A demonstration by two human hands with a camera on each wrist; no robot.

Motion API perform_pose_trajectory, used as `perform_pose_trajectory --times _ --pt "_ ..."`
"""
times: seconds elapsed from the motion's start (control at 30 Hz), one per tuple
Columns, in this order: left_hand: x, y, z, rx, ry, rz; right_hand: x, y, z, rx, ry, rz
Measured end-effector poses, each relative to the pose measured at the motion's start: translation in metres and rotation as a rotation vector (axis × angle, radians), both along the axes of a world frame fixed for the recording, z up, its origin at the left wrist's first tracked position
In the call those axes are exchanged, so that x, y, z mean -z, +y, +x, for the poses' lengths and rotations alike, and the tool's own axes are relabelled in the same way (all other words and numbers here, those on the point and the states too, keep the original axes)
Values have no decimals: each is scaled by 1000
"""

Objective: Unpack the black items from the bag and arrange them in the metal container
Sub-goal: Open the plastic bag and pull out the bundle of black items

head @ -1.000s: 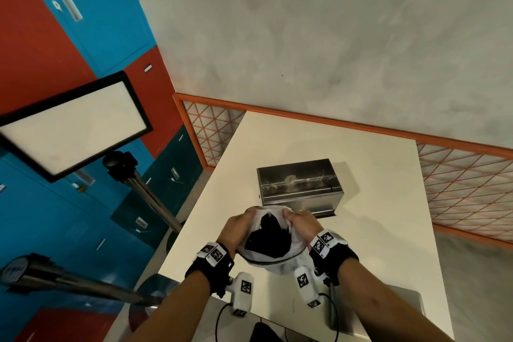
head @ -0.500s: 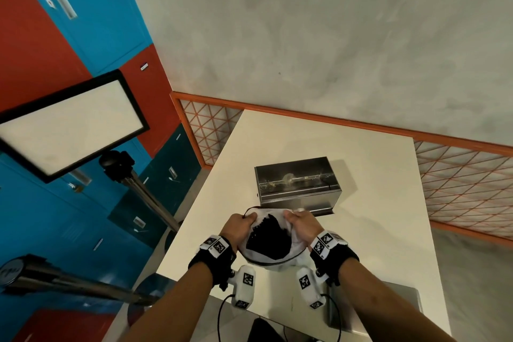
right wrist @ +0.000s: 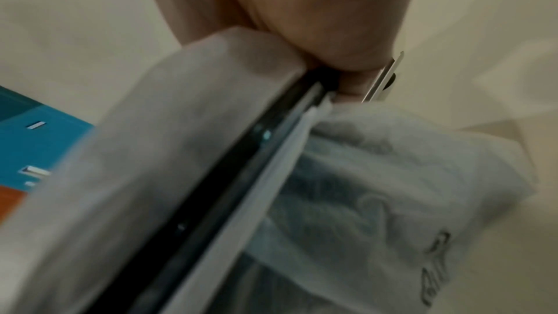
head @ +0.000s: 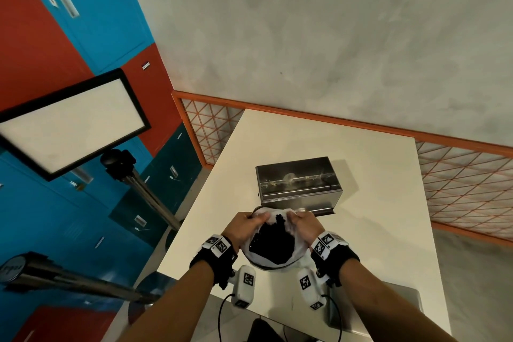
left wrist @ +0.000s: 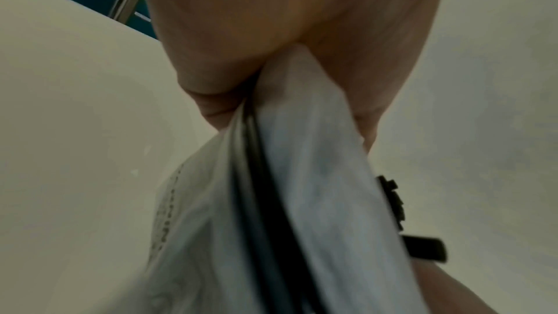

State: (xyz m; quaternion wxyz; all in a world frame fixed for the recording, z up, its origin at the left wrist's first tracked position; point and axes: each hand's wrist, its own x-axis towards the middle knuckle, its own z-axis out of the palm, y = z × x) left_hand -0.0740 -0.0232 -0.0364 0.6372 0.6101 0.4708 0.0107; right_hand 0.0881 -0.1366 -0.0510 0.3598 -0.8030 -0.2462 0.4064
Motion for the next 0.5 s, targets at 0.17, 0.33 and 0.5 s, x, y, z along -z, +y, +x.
perform_pose_trajectory --times 0.17,0.33,0.5 --pt "1 1 0 -78 64 -30 0 -1 -4 -124 -77 -142" --pt "2 0 0 -151 96 -14 7 -2 0 -164 -140 -192" --pt "-2 3 -13 -319 64 14 -29 -21 2 54 -52 -84"
